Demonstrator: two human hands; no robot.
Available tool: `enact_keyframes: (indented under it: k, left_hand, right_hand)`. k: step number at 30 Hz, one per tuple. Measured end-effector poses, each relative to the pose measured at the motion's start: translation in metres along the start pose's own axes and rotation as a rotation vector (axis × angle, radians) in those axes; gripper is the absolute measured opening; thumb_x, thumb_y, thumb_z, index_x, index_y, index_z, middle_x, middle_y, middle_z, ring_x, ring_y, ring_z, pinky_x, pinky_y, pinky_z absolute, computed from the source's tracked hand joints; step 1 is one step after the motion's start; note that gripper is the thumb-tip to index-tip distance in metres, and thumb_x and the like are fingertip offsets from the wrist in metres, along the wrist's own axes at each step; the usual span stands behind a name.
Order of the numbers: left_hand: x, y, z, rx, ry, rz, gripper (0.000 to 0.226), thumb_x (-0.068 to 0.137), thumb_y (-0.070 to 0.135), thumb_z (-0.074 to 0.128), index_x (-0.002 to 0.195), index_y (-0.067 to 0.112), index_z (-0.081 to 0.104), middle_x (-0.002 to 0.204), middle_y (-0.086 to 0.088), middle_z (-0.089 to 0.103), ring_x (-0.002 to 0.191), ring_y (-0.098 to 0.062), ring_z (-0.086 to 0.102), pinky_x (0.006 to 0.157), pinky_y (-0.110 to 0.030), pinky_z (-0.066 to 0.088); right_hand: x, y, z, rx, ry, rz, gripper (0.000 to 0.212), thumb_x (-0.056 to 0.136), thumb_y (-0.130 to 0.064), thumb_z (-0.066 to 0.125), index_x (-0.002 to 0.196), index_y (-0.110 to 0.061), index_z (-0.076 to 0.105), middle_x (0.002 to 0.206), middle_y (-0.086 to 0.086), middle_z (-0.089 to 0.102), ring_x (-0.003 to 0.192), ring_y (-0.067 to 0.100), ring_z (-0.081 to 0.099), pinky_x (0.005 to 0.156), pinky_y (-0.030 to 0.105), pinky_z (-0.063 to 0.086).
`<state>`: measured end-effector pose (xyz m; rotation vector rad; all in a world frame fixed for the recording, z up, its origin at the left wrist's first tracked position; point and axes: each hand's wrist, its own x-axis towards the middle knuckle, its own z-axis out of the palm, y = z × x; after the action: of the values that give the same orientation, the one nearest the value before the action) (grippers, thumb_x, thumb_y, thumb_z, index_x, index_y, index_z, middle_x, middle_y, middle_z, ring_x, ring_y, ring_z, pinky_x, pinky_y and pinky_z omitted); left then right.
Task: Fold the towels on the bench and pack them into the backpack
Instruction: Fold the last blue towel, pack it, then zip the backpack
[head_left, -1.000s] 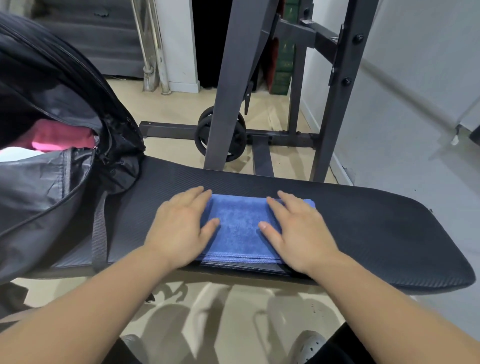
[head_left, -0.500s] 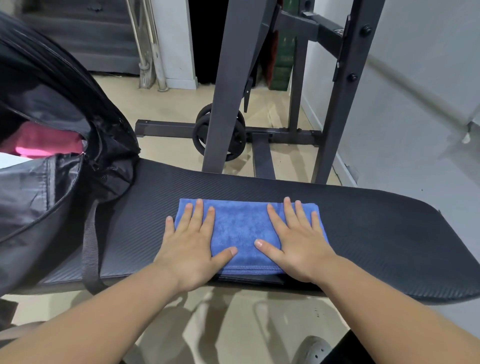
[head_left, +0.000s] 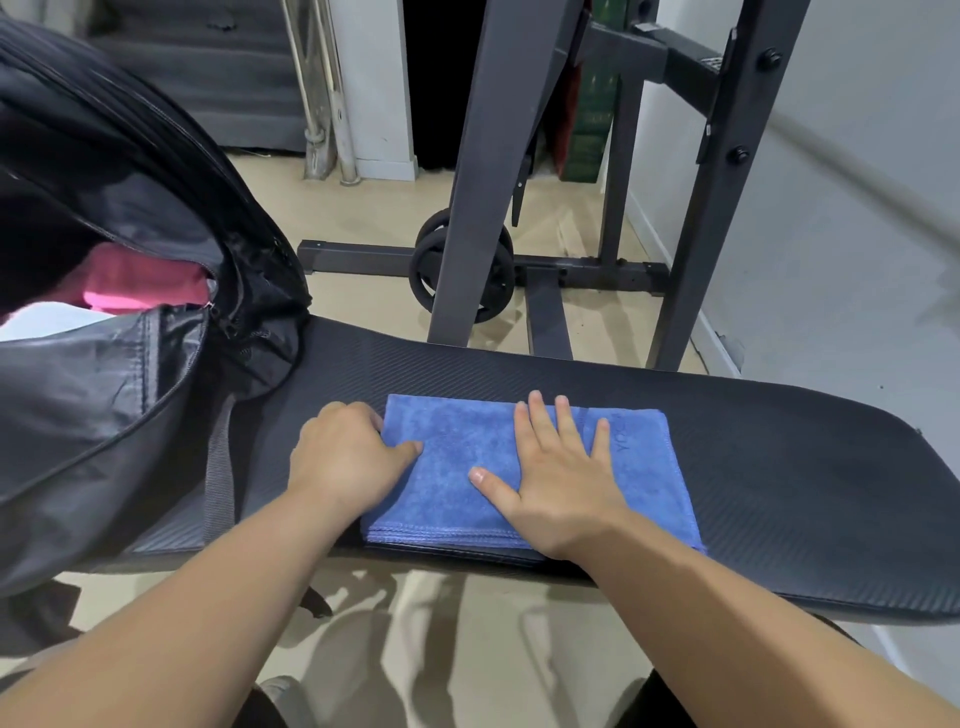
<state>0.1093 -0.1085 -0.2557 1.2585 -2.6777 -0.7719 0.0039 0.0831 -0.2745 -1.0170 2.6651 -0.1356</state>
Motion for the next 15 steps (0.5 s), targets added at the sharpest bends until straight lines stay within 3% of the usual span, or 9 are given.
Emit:
enact_keyframes:
  k: [4,9,12,15]
  left_hand:
    - [0.001,0.005,-0.002,-0.098,-0.022,-0.023,0.022,0.079,0.032,0.077,0.08,0.014,0.064,0.079,0.0,0.066,0.081,-0.022,0.063,0.067,-0.037,0.052]
    - [-0.001,0.013,-0.01,-0.448,-0.082,-0.15,0.01,0.075,0.007,0.077,0.083,0.007,0.071,0.077,-0.009,0.074,0.074,-0.027,0.072,0.071,-0.046,0.06]
    - [-0.004,0.016,-0.018,-0.69,-0.189,-0.245,0.011,0.078,-0.001,0.077,0.088,0.0,0.073,0.082,-0.013,0.077,0.066,-0.024,0.073,0.057,-0.034,0.058]
    - [-0.006,0.02,-0.024,-0.789,-0.278,-0.236,0.014,0.082,-0.001,0.072,0.096,-0.001,0.073,0.086,-0.014,0.078,0.069,-0.023,0.074,0.058,-0.029,0.055]
  right_hand:
    - [0.001,-0.002,0.001,-0.009,0.003,0.008,0.096,0.09,-0.081,0.017,0.16,-0.023,-0.016,0.164,-0.007,-0.028,0.148,0.016,-0.034,0.119,0.057,-0.018]
    - [0.0,-0.002,0.002,0.001,0.02,-0.002,0.096,0.09,-0.081,0.016,0.159,-0.022,-0.015,0.165,-0.007,-0.027,0.148,0.017,-0.034,0.12,0.057,-0.018]
    - [-0.003,0.001,0.003,0.007,0.033,-0.018,0.094,0.091,-0.08,0.014,0.16,-0.022,-0.015,0.165,-0.007,-0.026,0.149,0.017,-0.034,0.12,0.056,-0.018]
    - [-0.004,0.003,-0.001,0.089,0.071,-0.051,0.09,0.094,-0.077,0.015,0.161,-0.022,-0.01,0.167,-0.009,-0.022,0.15,0.014,-0.03,0.121,0.053,-0.017]
